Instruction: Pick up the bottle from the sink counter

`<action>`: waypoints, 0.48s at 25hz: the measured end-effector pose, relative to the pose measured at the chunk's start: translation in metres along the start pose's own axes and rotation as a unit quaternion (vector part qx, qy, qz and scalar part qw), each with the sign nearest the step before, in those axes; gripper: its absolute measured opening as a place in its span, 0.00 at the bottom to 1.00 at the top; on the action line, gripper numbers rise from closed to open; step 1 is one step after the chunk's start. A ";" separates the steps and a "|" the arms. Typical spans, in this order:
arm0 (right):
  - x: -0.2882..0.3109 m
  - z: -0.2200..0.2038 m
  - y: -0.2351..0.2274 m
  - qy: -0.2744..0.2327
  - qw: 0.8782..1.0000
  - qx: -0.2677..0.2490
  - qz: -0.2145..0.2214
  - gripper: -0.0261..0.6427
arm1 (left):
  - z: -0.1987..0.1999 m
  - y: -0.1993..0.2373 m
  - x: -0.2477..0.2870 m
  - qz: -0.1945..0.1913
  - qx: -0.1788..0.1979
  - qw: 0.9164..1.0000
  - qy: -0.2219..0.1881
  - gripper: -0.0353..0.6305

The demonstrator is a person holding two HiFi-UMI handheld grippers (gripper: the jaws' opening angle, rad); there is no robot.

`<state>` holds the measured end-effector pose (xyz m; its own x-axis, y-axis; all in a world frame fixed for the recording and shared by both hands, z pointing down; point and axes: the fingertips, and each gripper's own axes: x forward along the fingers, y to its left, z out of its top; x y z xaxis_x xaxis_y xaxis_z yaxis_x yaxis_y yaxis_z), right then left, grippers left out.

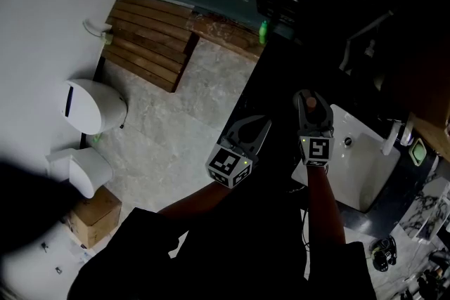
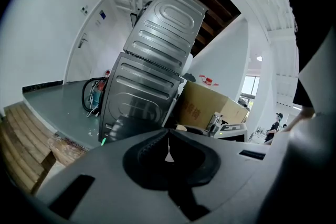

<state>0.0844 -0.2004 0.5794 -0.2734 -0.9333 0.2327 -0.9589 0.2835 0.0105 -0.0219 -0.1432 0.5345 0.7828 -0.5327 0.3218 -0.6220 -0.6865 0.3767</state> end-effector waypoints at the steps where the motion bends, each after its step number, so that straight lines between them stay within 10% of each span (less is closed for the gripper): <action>1: -0.002 0.000 -0.002 -0.002 1.000 0.010 -0.002 0.25 | 0.000 -0.001 0.000 -0.001 0.001 1.000 0.002 0.08; 12: -0.030 0.037 -0.004 -0.003 0.999 0.034 -0.001 0.25 | 0.011 -0.003 0.004 -0.001 0.004 1.000 -0.017 0.08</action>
<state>0.0935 -0.1815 0.5368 -0.2712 -0.9355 0.2263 -0.9625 0.2658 -0.0548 -0.0172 -0.1483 0.5253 0.7843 -0.5474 0.2917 -0.6203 -0.6914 0.3704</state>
